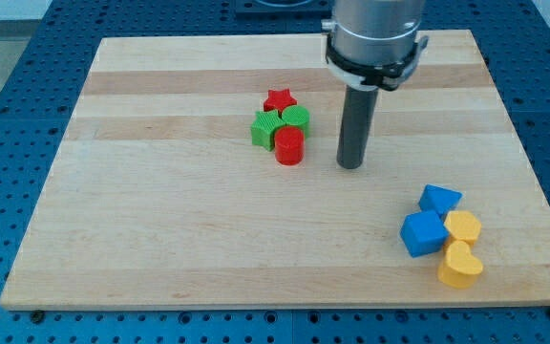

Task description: Arrange the group of blocks in a line

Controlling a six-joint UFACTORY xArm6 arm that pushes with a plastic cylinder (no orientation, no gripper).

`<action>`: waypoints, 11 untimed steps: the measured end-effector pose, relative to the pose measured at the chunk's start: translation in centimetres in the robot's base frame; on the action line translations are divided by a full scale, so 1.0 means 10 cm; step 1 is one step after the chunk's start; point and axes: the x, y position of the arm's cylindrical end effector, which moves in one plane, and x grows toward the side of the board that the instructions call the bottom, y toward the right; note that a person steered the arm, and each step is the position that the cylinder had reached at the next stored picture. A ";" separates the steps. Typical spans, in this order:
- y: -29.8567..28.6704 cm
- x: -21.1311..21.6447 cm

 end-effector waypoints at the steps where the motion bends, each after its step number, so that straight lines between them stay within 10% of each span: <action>1: -0.14 -0.12; 11: -0.67 -0.92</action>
